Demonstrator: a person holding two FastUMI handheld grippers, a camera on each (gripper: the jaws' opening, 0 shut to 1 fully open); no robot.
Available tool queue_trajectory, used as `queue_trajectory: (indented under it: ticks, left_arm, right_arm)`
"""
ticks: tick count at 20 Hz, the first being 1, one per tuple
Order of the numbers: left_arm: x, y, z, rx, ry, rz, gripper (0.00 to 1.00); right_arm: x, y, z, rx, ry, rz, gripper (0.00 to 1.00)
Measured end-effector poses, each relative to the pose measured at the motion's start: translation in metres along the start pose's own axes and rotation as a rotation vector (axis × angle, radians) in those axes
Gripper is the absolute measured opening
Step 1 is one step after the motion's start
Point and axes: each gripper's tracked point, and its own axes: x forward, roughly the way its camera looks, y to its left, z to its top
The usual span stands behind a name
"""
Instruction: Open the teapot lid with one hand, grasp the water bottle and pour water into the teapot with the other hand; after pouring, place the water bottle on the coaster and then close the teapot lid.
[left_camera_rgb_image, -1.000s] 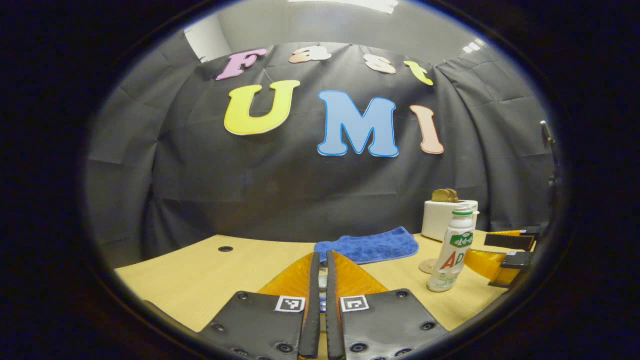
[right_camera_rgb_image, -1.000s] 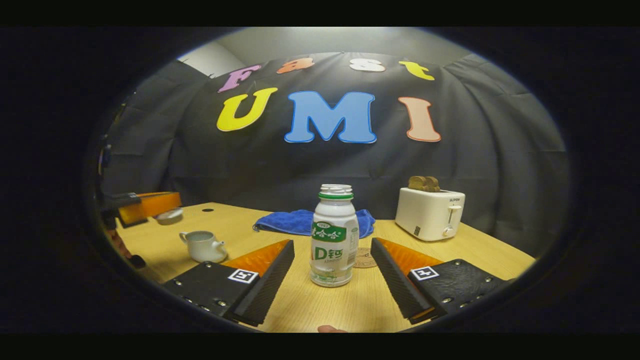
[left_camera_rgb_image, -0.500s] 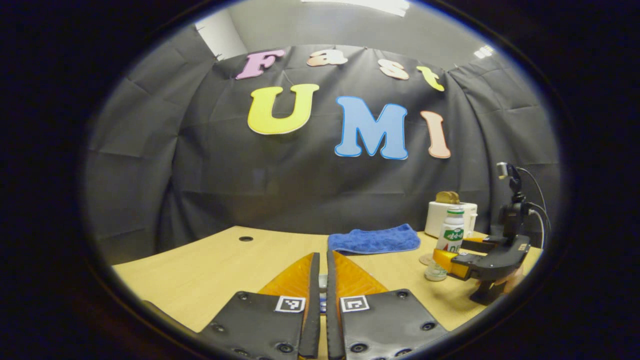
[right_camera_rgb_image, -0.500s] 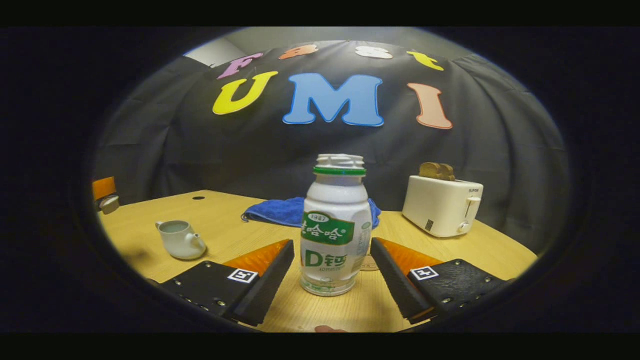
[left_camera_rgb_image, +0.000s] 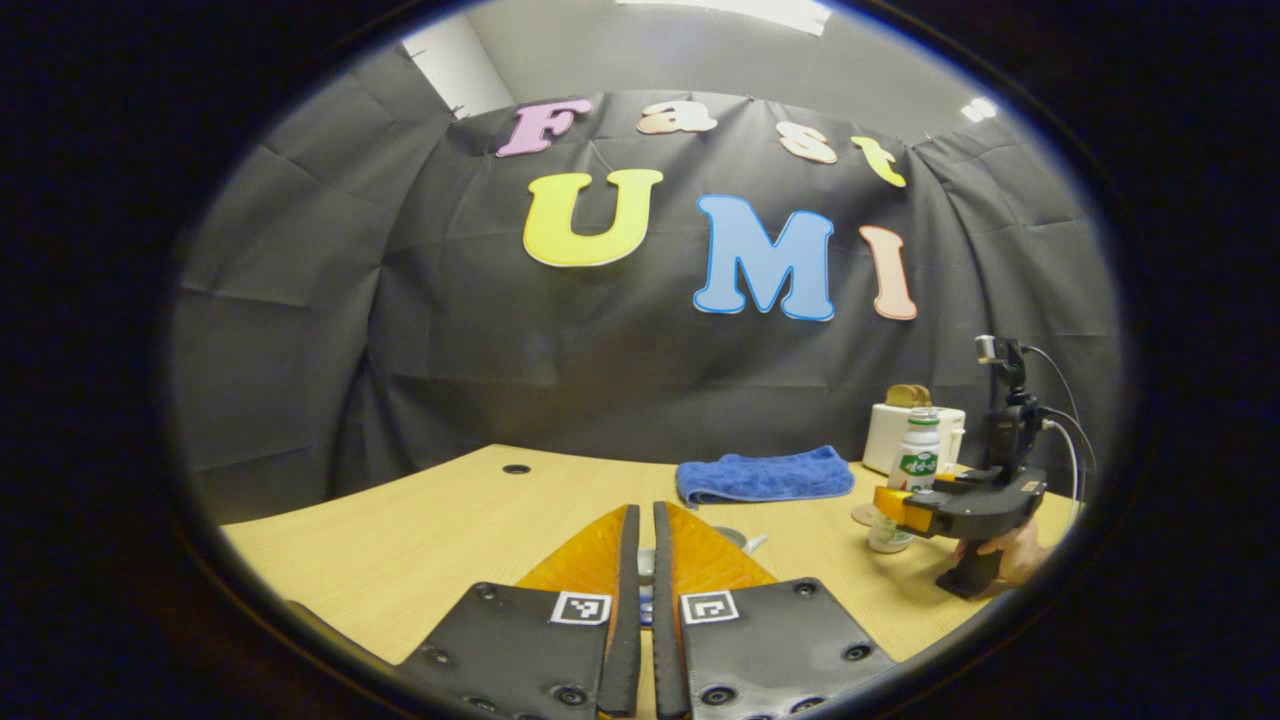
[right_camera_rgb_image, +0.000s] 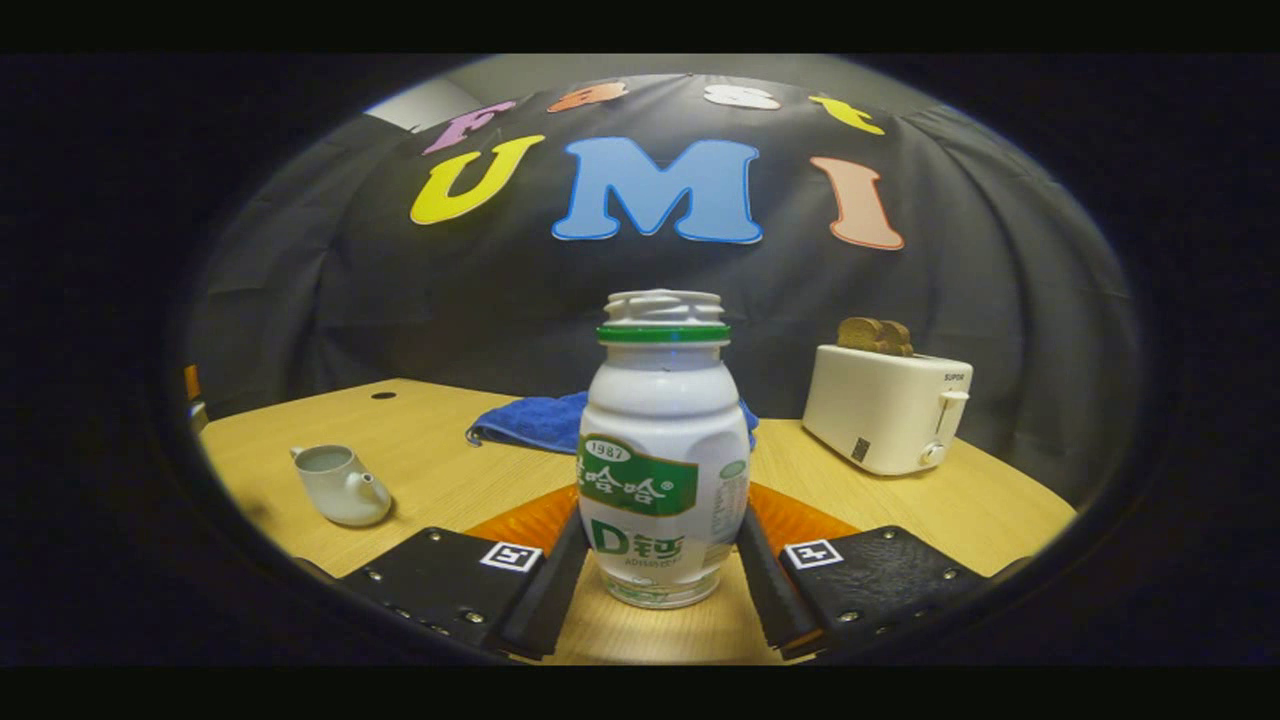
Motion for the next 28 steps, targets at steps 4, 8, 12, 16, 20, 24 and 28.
queue_trajectory:
  ticks: [4,8,12,16,20,24,28]
  left_arm:
    - [-0.023,-0.003,0.000,0.011,-0.010,-0.016,0.12]
    - [-0.046,-0.008,0.000,0.007,-0.027,-0.053,0.07]
    - [-0.073,-0.003,-0.011,0.024,-0.027,-0.058,0.15]
    - [-0.087,-0.002,-0.031,0.006,0.006,-0.067,0.16]
    - [-0.094,-0.002,-0.035,-0.005,0.008,-0.076,0.12]
    - [-0.098,-0.002,-0.033,0.005,-0.008,-0.085,0.12]
    - [-0.102,-0.001,-0.034,0.013,-0.016,-0.091,0.16]
  right_arm:
    - [-0.011,0.013,0.010,-0.129,-0.008,0.019,0.73]
    - [-0.019,0.028,0.025,-0.267,-0.032,0.020,0.73]
    - [-0.021,0.049,0.030,-0.390,-0.029,0.045,0.74]
    - [-0.019,0.068,0.031,-0.534,-0.025,0.074,0.74]
    - [-0.017,0.084,0.024,-0.620,-0.002,0.101,0.73]
    - [-0.013,0.091,0.023,-0.714,0.003,0.099,0.74]
    - [-0.006,0.093,0.019,-0.816,0.018,0.093,0.73]
